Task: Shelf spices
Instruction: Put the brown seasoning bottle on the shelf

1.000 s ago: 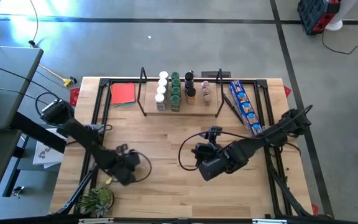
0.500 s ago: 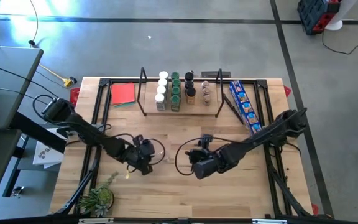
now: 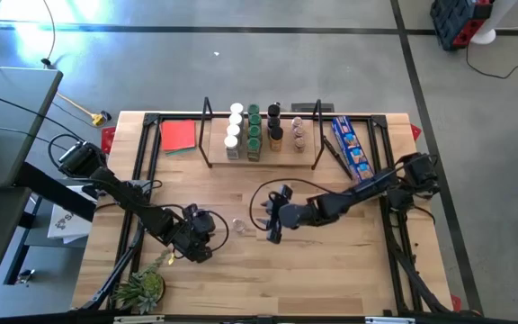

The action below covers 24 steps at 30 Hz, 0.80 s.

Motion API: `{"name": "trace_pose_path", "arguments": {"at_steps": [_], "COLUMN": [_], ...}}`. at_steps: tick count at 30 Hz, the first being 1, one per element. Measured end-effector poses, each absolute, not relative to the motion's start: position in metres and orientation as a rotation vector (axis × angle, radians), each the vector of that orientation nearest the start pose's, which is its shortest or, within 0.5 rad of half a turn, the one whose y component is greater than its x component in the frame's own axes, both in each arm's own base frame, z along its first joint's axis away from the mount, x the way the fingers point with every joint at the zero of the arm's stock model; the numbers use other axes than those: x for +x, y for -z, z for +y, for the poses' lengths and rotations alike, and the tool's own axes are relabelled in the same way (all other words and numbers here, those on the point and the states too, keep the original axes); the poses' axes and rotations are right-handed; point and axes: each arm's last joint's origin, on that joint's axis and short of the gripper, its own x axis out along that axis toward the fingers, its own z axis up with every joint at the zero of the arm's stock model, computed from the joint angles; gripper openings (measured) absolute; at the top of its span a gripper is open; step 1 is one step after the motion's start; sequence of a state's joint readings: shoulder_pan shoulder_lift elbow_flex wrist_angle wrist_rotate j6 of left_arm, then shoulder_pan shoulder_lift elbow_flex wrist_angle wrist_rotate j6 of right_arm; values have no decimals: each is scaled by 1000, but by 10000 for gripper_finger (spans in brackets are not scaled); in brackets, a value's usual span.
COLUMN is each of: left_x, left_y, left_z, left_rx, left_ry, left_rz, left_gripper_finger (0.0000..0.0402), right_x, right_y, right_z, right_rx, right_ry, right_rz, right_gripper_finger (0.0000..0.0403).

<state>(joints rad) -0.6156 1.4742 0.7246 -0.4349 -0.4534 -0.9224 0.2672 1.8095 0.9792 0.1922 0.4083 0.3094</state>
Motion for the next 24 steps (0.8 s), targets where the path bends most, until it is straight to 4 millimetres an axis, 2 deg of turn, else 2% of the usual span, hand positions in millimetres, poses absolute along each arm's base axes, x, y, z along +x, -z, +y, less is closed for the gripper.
{"name": "trace_pose_path", "arguments": {"at_steps": [9,19,24], "left_x": [213,214,215], "left_y": [-157,-158,-158], "left_z": [-135,-136,-136], "left_rx": [-247,-256,-264], "left_ry": [-316,-310,-306], "left_rz": [949,940,931], "left_gripper_finger": [56,56,56], "right_x": [364,379,381], "right_y": [-163,-151,-149], "right_z": [69,82,80], "right_rx": [30,67,50], "right_ry": [171,42,28], "right_rz": [580,443,440], "right_gripper_finger": [241,241,241]}}
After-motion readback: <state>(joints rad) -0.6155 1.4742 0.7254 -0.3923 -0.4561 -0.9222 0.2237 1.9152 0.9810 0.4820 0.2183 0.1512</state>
